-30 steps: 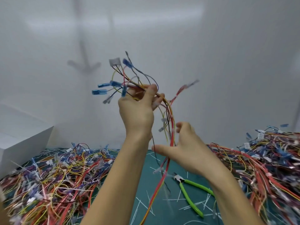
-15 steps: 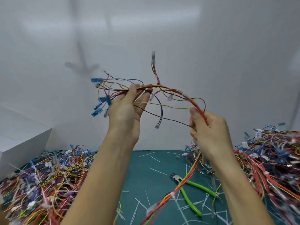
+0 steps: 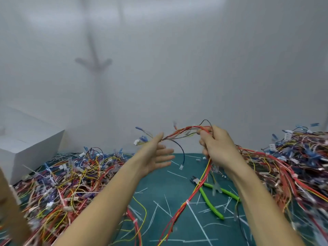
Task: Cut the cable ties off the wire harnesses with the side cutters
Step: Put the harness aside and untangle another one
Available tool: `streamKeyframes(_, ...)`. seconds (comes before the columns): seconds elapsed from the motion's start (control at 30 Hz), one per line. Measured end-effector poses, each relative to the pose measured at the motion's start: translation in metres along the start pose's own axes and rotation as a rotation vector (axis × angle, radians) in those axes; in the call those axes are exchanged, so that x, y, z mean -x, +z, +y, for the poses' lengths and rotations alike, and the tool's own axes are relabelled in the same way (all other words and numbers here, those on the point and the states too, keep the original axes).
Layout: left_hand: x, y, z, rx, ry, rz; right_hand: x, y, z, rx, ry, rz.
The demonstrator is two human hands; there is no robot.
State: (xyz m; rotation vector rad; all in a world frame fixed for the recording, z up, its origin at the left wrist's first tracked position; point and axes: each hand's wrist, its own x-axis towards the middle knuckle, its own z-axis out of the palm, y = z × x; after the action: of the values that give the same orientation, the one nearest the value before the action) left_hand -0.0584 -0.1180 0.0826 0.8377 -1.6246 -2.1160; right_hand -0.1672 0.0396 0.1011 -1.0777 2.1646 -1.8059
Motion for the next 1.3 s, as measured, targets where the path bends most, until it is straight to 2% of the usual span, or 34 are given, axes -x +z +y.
streamKeyframes(0.07, -0.006, -0.012, -0.023, -0.275, -0.081, -0.038, -0.003, 0.011, 0.011, 0.098, -0.001, -0.012)
streamKeyframes(0.17, -0.01, -0.025, -0.046, -0.619, -0.042, -0.085, -0.005, 0.026, 0.029, 0.329, 0.039, 0.011)
streamKeyframes(0.3, -0.006, -0.034, -0.052, -1.125, -0.009, -0.233, -0.004, 0.034, 0.052, 0.561, 0.141, -0.009)
streamKeyframes(0.43, 0.003, -0.041, -0.055, -1.422, -0.01, -0.315, 0.0, 0.036, 0.063, 0.734, 0.254, -0.122)
streamKeyframes(0.53, 0.012, -0.046, -0.062, -1.717, 0.182, -0.283, 0.01, 0.041, 0.06, 0.96, 0.177, -0.164)
streamKeyframes(0.6, 0.018, -0.051, -0.065, -1.85, 0.303, -0.256, 0.015, 0.044, 0.054, 1.057, 0.035, -0.217)
streamKeyframes(0.67, 0.021, -0.058, -0.066, -1.873, 0.306, -0.254, 0.021, 0.046, 0.044, 1.009, -0.161, -0.332)
streamKeyframes(0.73, 0.023, -0.068, -0.067, -1.876, 0.284, -0.231, 0.03, 0.05, 0.034, 0.798, -0.224, -0.538)
streamKeyframes(0.8, 0.024, -0.076, -0.068, -1.847, 0.316, -0.173, 0.043, 0.057, 0.025, 0.65, -0.15, -0.787)
streamKeyframes(0.87, 0.025, -0.082, -0.069, -1.757, 0.367, -0.094, 0.056, 0.065, 0.021, 0.613, -0.031, -1.004)
streamKeyframes(0.97, 0.025, -0.087, -0.065, -1.594, 0.454, 0.034, 0.071, 0.07, 0.019, 0.56, 0.02, -1.158)
streamKeyframes(1.07, 0.023, -0.089, -0.057, -1.366, 0.56, 0.26, 0.078, 0.066, 0.014, 0.433, 0.027, -1.279)
streamKeyframes(1.17, 0.02, -0.09, -0.048, -1.053, 0.632, 0.447, 0.078, 0.058, 0.011, 0.327, -0.007, -1.28)
streamKeyframes(1.23, 0.019, -0.091, -0.039, -0.856, 0.631, 0.527, 0.071, 0.049, 0.011, 0.261, -0.038, -1.167)
streamKeyframes(1.3, 0.019, -0.094, -0.03, -0.697, 0.592, 0.532, 0.063, 0.035, 0.011, 0.259, -0.099, -1.038)
